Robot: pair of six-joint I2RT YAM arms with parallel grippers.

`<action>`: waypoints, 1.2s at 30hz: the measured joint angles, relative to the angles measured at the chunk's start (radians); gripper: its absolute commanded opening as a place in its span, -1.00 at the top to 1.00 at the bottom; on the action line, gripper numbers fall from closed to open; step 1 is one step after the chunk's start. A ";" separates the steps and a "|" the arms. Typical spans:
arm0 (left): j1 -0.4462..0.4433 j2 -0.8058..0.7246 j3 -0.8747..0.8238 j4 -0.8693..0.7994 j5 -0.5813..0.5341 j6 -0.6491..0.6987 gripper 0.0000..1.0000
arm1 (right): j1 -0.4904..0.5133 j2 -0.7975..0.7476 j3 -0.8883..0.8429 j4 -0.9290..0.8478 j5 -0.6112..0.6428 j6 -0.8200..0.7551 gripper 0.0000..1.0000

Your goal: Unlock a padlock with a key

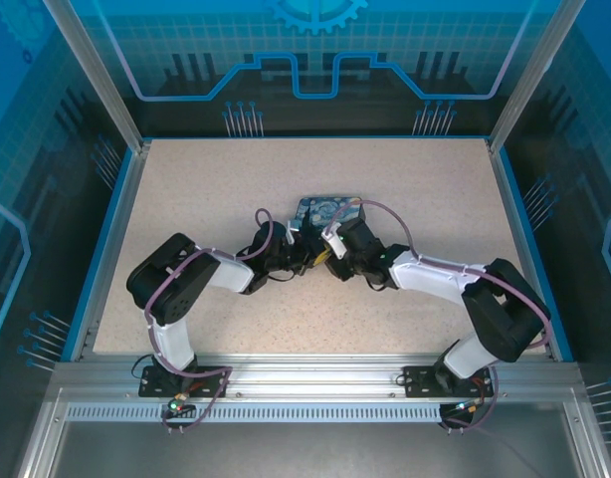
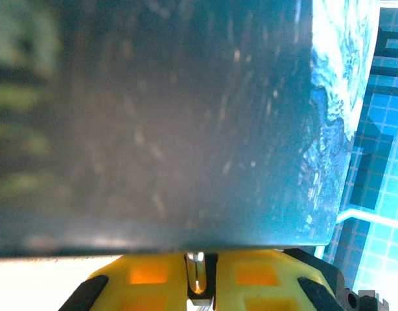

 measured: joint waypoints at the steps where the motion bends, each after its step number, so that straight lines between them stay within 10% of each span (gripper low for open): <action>1: 0.000 0.000 0.000 -0.001 0.000 0.000 1.00 | 0.000 0.006 0.004 0.002 0.002 0.000 0.43; 24: 0.003 -0.002 0.002 -0.006 0.000 0.000 1.00 | -0.030 0.046 0.021 0.014 -0.045 0.013 1.00; 36: 0.003 -0.021 0.003 0.003 0.016 -0.005 1.00 | -0.209 0.046 0.039 -0.026 -0.485 0.106 1.00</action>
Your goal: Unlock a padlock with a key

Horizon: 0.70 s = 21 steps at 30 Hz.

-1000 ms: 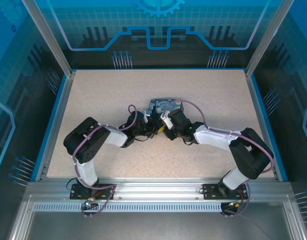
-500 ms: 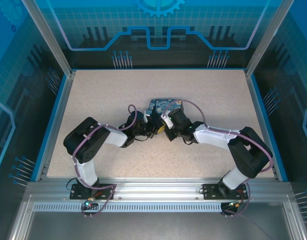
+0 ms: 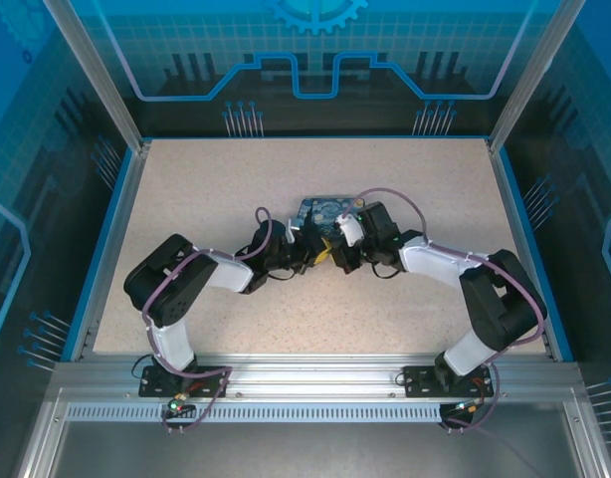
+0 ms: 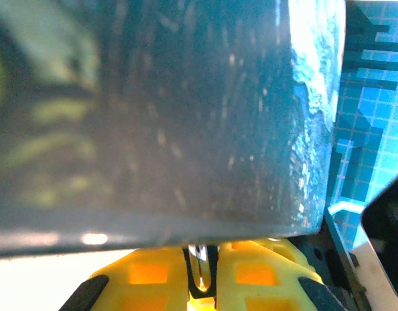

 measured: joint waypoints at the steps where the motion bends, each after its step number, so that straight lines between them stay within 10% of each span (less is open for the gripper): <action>1: 0.000 -0.003 0.000 0.005 0.002 0.000 1.00 | -0.022 0.003 0.000 0.005 -0.052 0.018 1.00; 12: 0.000 -0.011 0.006 0.026 -0.001 0.004 1.00 | -0.131 0.061 0.000 0.077 -0.338 0.151 1.00; 16: 0.000 -0.011 0.006 0.019 -0.011 0.016 1.00 | -0.137 0.069 0.001 0.090 -0.354 0.178 0.32; 21: 0.001 -0.010 0.006 -0.016 -0.017 0.019 1.00 | -0.146 0.057 -0.006 0.093 -0.365 0.209 -0.02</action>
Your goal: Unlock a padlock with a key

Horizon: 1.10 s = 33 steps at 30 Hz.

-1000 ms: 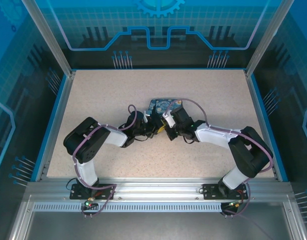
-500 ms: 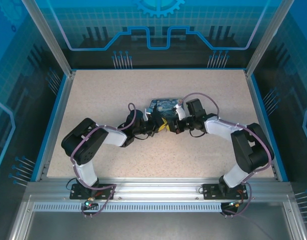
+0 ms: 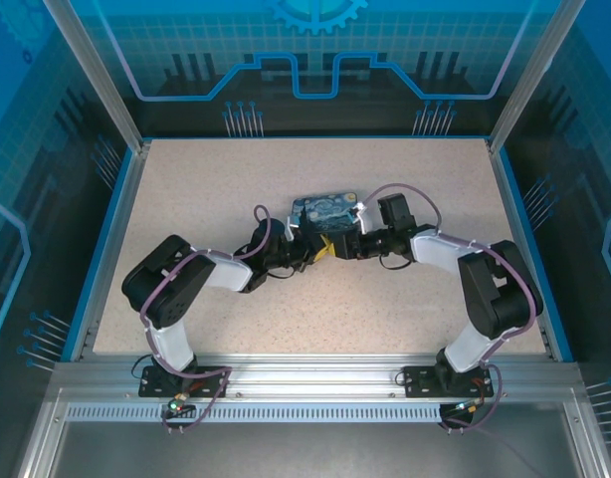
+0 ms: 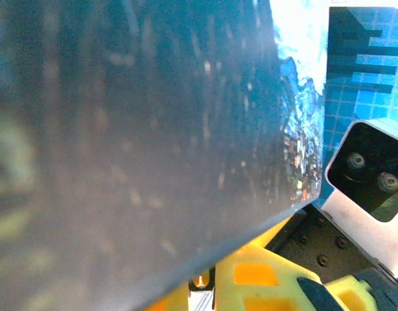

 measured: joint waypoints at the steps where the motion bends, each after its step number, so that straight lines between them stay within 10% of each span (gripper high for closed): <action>1: 0.000 0.000 0.000 -0.004 0.000 0.002 1.00 | -0.001 -0.010 -0.006 0.000 0.006 0.003 -0.10; 14: 0.000 0.001 -0.001 -0.038 0.000 0.011 1.00 | -0.007 -0.068 -0.035 0.012 0.098 0.061 -0.18; 33: -0.011 -0.030 0.014 -0.248 -0.023 0.232 0.21 | -0.012 0.017 -0.072 0.172 0.130 0.192 -0.20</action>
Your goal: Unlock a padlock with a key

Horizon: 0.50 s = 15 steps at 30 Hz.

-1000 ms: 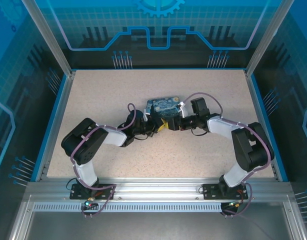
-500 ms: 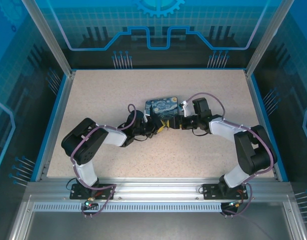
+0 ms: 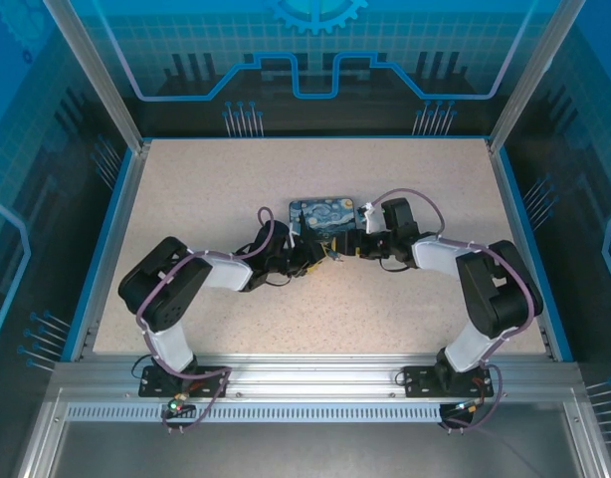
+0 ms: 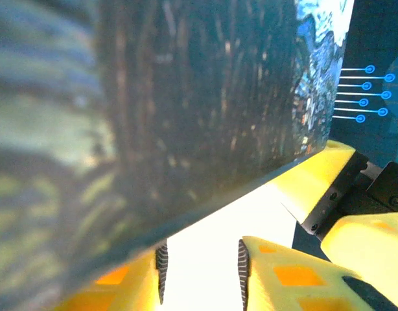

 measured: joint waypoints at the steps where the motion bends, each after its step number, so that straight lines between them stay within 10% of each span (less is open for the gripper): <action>1: 0.000 -0.004 0.000 -0.010 0.000 0.004 0.19 | 0.000 0.005 0.000 0.004 0.001 0.004 -0.20; 15: -0.002 -0.156 0.000 -0.165 -0.024 0.043 -0.28 | 0.000 0.086 0.090 0.006 0.026 0.011 -0.21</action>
